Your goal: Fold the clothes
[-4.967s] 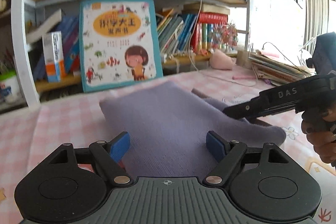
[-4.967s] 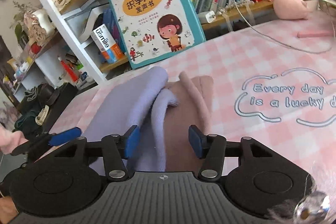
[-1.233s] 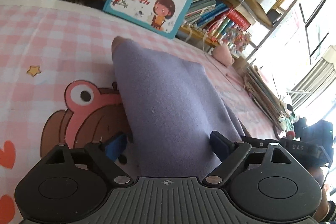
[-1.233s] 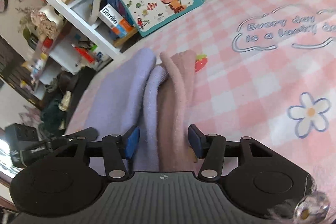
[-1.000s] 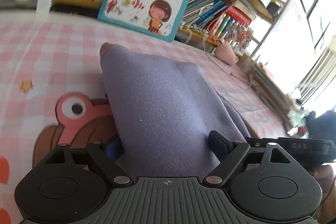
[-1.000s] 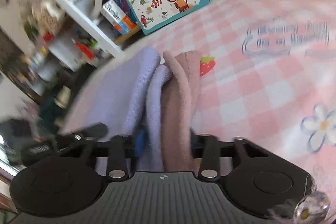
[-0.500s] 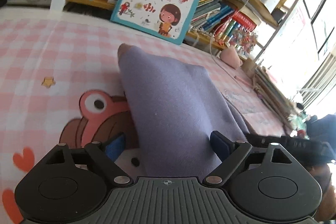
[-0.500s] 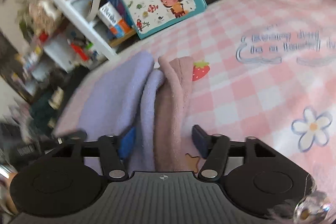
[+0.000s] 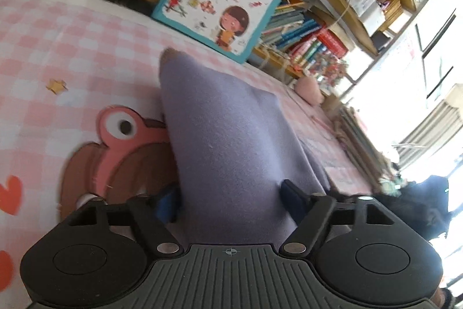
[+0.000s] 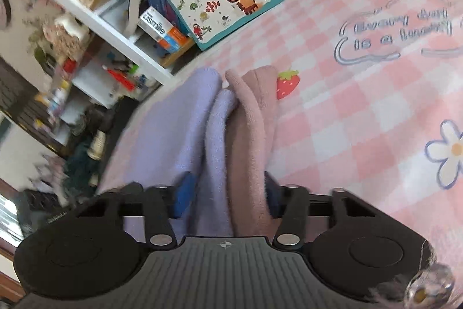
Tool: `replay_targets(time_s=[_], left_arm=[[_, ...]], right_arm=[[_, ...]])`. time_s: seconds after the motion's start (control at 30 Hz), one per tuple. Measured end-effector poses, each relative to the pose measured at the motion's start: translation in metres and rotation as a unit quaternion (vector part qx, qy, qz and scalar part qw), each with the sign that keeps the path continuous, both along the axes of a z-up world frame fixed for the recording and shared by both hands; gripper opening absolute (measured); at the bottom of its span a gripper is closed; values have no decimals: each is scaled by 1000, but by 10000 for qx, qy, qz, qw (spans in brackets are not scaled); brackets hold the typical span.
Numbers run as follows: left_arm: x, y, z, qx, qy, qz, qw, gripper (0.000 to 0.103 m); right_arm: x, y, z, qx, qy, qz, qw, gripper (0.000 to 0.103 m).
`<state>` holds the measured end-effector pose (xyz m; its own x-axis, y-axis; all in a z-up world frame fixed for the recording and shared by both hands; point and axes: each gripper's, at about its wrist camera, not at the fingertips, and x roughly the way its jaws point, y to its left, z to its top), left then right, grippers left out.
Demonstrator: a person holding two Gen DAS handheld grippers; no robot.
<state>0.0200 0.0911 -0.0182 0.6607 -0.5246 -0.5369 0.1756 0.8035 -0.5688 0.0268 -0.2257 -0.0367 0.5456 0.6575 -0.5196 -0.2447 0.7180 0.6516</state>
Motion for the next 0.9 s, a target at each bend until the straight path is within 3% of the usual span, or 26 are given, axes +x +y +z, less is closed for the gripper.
replay_targets(time_s=[0.23,0.43,0.7,0.9], left_arm=[[-6,-13,8,467,-187,-46,9987,68],[-15,-26,29,1087,-674,-109,9917,65],[-2,-22,50,1124,-1058,-65,9880,65],[36,-14,55,1007,-1065,-33,9892,65]], right_arm=[[-14,23,7,-977,-667,81,9929,26],[-26,29,21,-921,-1192,128,9885,21],[-15,35,45,-908,-1660,122,9819,21],[21,43,57,-1070,-1853,184,9767,21]])
